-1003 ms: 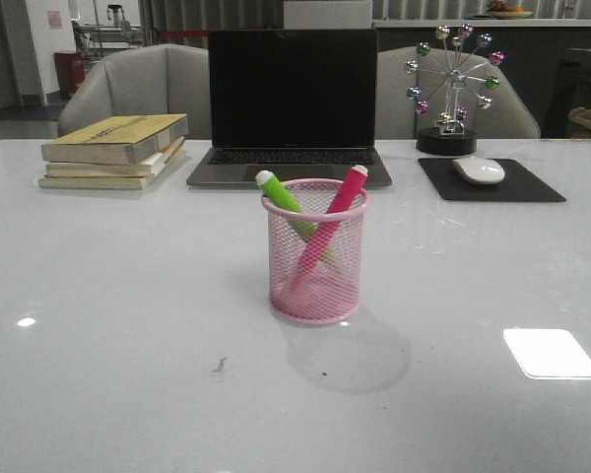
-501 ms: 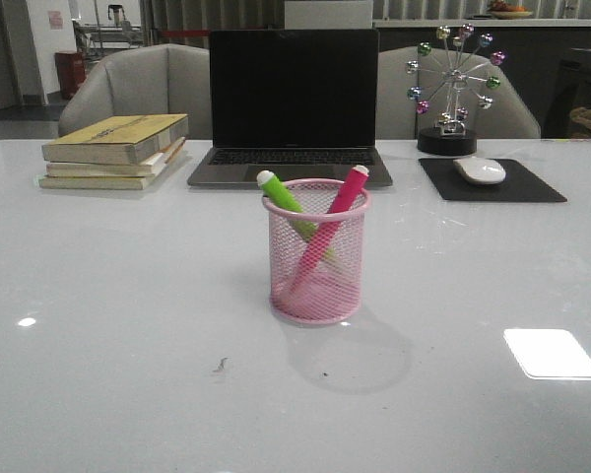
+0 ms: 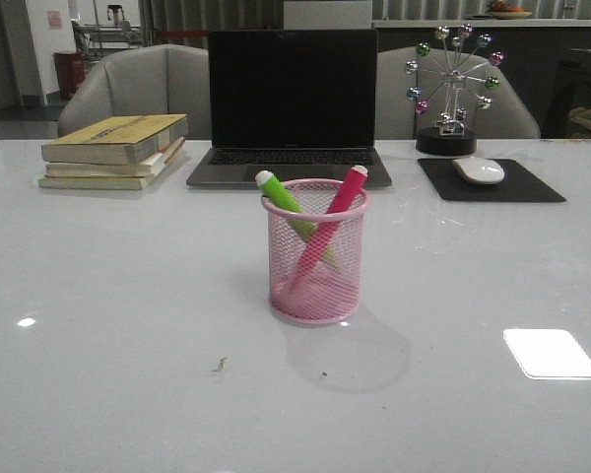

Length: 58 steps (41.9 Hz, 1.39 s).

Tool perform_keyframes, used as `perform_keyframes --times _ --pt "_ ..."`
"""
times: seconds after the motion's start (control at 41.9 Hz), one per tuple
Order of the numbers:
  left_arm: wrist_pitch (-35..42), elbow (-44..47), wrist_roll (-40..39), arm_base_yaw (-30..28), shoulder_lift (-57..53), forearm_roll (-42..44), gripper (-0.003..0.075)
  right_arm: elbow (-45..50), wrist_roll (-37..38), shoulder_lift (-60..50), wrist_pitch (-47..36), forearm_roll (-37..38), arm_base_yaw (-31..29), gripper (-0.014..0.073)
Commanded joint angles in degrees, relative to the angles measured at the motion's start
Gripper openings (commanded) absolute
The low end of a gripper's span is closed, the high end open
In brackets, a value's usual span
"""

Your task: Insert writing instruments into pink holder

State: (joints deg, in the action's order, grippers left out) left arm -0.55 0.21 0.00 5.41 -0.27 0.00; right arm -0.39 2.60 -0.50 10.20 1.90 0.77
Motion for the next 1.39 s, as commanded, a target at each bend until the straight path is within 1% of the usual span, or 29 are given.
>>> perform_keyframes --times 0.0,0.048,0.454,1.361 --pt "5.22 0.38 -0.8 0.34 -1.16 -0.57 0.0099 0.83 -0.58 -1.29 -8.92 -1.1 -0.29 0.0071" --pt "5.22 0.38 -0.8 0.34 -1.16 -0.57 0.0099 1.93 -0.58 -1.26 -10.77 -1.9 -0.29 0.0071" --pt "5.22 0.38 -0.8 0.34 -1.16 -0.57 0.0099 1.74 -0.58 -1.26 -13.33 -2.57 -0.29 0.0071" --pt "5.22 0.38 -0.8 0.34 -1.16 -0.57 0.0099 1.74 -0.58 -1.26 -13.33 -2.57 -0.41 0.0071"
